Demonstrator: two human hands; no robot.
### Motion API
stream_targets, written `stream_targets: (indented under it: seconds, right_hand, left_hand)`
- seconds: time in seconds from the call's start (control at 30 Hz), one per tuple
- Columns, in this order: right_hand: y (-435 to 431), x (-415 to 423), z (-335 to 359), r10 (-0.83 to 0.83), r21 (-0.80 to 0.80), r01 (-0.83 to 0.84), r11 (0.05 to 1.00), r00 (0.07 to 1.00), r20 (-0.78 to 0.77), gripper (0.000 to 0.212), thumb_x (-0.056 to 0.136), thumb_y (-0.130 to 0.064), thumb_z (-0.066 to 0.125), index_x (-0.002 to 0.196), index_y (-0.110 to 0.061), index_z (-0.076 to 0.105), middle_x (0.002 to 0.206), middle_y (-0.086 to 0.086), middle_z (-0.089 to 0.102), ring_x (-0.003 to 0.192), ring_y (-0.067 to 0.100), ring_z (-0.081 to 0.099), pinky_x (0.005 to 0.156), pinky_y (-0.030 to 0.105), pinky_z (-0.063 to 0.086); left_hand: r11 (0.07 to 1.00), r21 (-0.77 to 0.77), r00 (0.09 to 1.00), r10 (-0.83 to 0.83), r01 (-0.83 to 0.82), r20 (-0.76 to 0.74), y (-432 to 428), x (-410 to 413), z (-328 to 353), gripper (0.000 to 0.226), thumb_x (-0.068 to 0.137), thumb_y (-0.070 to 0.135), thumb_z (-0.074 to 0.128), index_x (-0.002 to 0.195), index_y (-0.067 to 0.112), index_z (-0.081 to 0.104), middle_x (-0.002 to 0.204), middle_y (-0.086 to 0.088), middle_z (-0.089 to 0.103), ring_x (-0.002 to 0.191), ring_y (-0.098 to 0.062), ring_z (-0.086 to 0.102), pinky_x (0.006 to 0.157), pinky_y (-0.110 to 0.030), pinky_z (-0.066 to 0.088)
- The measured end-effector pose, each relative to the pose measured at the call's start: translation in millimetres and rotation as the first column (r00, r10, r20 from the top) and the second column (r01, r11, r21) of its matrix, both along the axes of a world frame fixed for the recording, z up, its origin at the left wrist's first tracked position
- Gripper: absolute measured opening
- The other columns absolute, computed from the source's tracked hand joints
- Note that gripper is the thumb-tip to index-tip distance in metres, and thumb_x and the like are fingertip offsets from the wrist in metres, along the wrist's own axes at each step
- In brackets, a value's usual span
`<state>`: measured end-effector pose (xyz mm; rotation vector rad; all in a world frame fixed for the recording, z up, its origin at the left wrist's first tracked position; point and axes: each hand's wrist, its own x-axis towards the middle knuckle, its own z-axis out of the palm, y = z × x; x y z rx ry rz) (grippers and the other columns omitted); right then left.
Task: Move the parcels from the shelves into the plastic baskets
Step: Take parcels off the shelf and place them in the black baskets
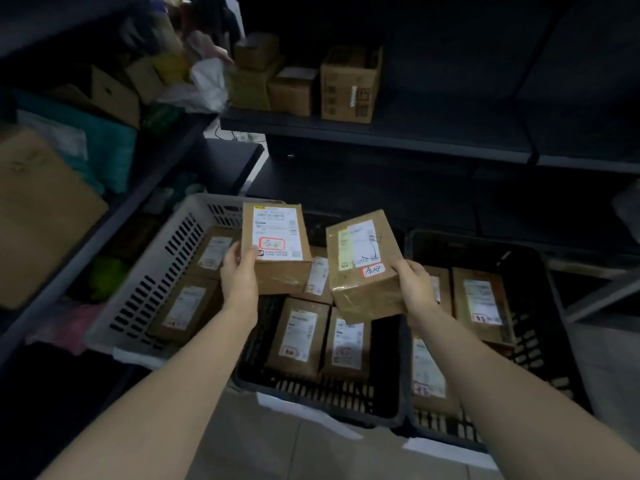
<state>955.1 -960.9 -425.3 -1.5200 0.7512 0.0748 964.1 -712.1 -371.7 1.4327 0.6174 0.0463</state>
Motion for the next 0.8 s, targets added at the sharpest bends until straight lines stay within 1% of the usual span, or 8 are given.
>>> stream_targets:
  seconds: [0.1, 0.27, 0.37, 0.43, 0.53, 0.63, 0.7, 0.8]
  right_hand:
    - [31.6, 10.4, -16.6, -0.085, -0.007, 0.084, 0.996, 0.991, -0.104, 0.063, 0.074, -0.054, 0.057, 0.128, -0.022, 0.055, 0.121, 0.01, 0.061, 0.099, 0.03, 0.061, 0.083, 0.044, 0.055]
    - [56.6, 16.1, -52.3, -0.167, -0.047, 0.16, 0.986, 0.957, -0.238, 0.06, 0.082, -0.053, 0.054, 0.132, -0.021, 0.052, 0.123, 0.013, 0.056, 0.104, 0.034, 0.057, 0.092, 0.051, 0.051]
    - [61.8, 23.2, -78.8, -0.182, -0.052, 0.175, 0.983, 0.949, -0.257, 0.059, 0.084, -0.052, 0.054, 0.132, -0.019, 0.051, 0.121, 0.013, 0.057, 0.105, 0.034, 0.056, 0.093, 0.051, 0.05]
    - [64.7, 37.0, -95.7, -0.178, -0.035, 0.175, 0.984, 0.952, -0.25, 0.061, 0.082, -0.052, 0.055, 0.133, -0.018, 0.051, 0.118, 0.013, 0.059, 0.104, 0.033, 0.057, 0.093, 0.053, 0.05]
    - [73.7, 70.1, -114.9, -0.153, 0.05, 0.164, 0.985, 0.971, -0.186, 0.053, 0.087, -0.043, 0.057, 0.135, -0.021, 0.05, 0.122, 0.008, 0.058, 0.109, 0.031, 0.056, 0.097, 0.052, 0.048]
    - [87.5, 107.0, -142.6, -0.062, 0.178, 0.092, 0.98, 0.984, -0.166, 0.049, 0.093, -0.035, 0.057, 0.141, -0.027, 0.046, 0.134, 0.0, 0.053, 0.12, 0.026, 0.051, 0.104, 0.05, 0.043]
    - [96.4, 126.1, -163.7, 0.049, 0.24, -0.001, 0.971, 0.98, -0.192, 0.043, 0.096, -0.03, 0.055, 0.138, -0.028, 0.049, 0.139, 0.0, 0.053, 0.124, 0.026, 0.051, 0.105, 0.052, 0.042]
    - [102.4, 144.3, -189.0, 0.134, 0.269, -0.074, 0.96, 0.968, -0.212, 0.045, 0.097, -0.014, 0.048, 0.141, -0.024, 0.048, 0.138, 0.006, 0.055, 0.123, 0.028, 0.054, 0.105, 0.052, 0.043]
  left_hand:
    - [1.0, 0.009, 1.0, -0.013, 0.013, -0.022, 37.7, 14.7, -6.5, 0.036, 0.093, 0.03, 0.053, 0.129, 0.027, 0.047, 0.123, -0.007, 0.06, 0.109, -0.024, 0.059, 0.098, -0.047, 0.048]
    - [0.997, 0.002, 0.993, -0.073, 0.074, -0.096, 63.2, 40.3, -32.0, 0.042, 0.092, 0.032, 0.054, 0.133, 0.026, 0.046, 0.12, -0.008, 0.061, 0.107, -0.026, 0.059, 0.098, -0.047, 0.048]
    - [0.994, -0.014, 0.986, -0.107, 0.106, -0.13, 62.6, 55.8, -50.2, 0.042, 0.093, 0.031, 0.053, 0.134, 0.025, 0.045, 0.113, -0.006, 0.061, 0.099, -0.024, 0.06, 0.094, -0.045, 0.05]
    - [0.993, -0.035, 0.984, -0.113, 0.109, -0.141, 61.0, 67.6, -63.1, 0.038, 0.093, 0.03, 0.053, 0.13, 0.025, 0.048, 0.103, -0.003, 0.063, 0.092, -0.02, 0.061, 0.09, -0.042, 0.051]
    - [0.993, -0.076, 0.987, -0.104, 0.094, -0.126, 54.9, 86.0, -78.8, 0.025, 0.094, 0.025, 0.054, 0.118, 0.025, 0.051, 0.094, 0.001, 0.064, 0.083, -0.013, 0.062, 0.077, -0.034, 0.052]
    - [0.993, -0.093, 0.992, -0.086, 0.077, -0.096, 46.5, 105.9, -94.1, 0.023, 0.094, 0.023, 0.054, 0.117, 0.024, 0.053, 0.097, 0.0, 0.066, 0.086, -0.013, 0.064, 0.08, -0.033, 0.053]
    - [0.993, -0.074, 0.991, -0.101, 0.094, -0.091, 41.0, 116.6, -104.7, 0.027, 0.094, 0.025, 0.054, 0.121, 0.025, 0.053, 0.098, 0.002, 0.068, 0.089, -0.012, 0.065, 0.082, -0.032, 0.053]
    - [0.994, -0.043, 0.993, -0.099, 0.096, -0.071, 32.6, 126.5, -114.5, 0.025, 0.095, 0.024, 0.053, 0.12, 0.028, 0.053, 0.095, 0.008, 0.068, 0.086, -0.005, 0.065, 0.073, -0.025, 0.052]
